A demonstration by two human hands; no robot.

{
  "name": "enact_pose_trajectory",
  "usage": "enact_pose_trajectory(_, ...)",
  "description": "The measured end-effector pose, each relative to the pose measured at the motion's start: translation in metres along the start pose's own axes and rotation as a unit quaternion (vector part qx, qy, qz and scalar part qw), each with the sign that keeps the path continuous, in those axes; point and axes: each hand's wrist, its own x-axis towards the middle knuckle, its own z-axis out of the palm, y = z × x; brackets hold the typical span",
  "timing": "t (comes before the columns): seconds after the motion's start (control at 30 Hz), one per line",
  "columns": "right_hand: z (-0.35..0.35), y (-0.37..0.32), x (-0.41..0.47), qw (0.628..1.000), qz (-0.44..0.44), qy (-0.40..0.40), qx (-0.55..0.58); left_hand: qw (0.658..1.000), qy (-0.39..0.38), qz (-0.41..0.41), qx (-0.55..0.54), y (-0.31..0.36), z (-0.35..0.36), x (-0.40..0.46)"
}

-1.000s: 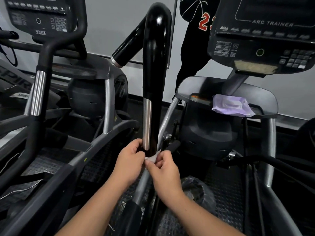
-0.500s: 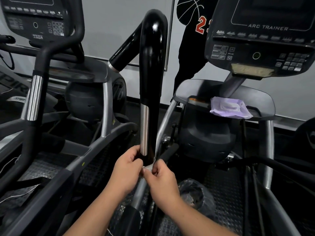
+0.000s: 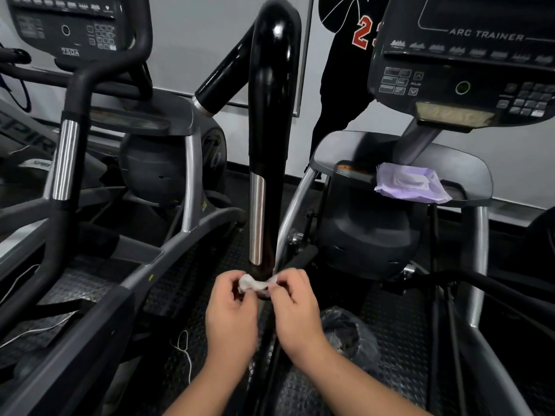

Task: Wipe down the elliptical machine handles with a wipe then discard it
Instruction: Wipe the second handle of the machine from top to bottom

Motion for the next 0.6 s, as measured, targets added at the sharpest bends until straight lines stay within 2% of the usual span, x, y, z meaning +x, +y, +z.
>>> enact_pose_trajectory(0.17, -0.007, -0.002, 0.006, 0.998, 0.045, -0.05, 0.003, 0.995, -0.002, -0.092, -0.037, -0.01, 0.004, 0.016)
enact_pose_trajectory(0.3, -0.016, -0.002, 0.017, 0.996, 0.057, -0.069, -0.023, 0.991, -0.01, -0.072, -0.11, -0.009, 0.002, 0.026)
enact_pose_trajectory(0.47, -0.015, 0.002, 0.021, 0.995, 0.062, -0.071, -0.031, 0.983, -0.11, -0.117, -0.088, -0.013, 0.009, 0.037)
enact_pose_trajectory(0.6, -0.017, 0.004, 0.027, 0.995, 0.063, -0.071, -0.019, 0.976, -0.131, -0.115, -0.13, -0.006, 0.005, 0.052)
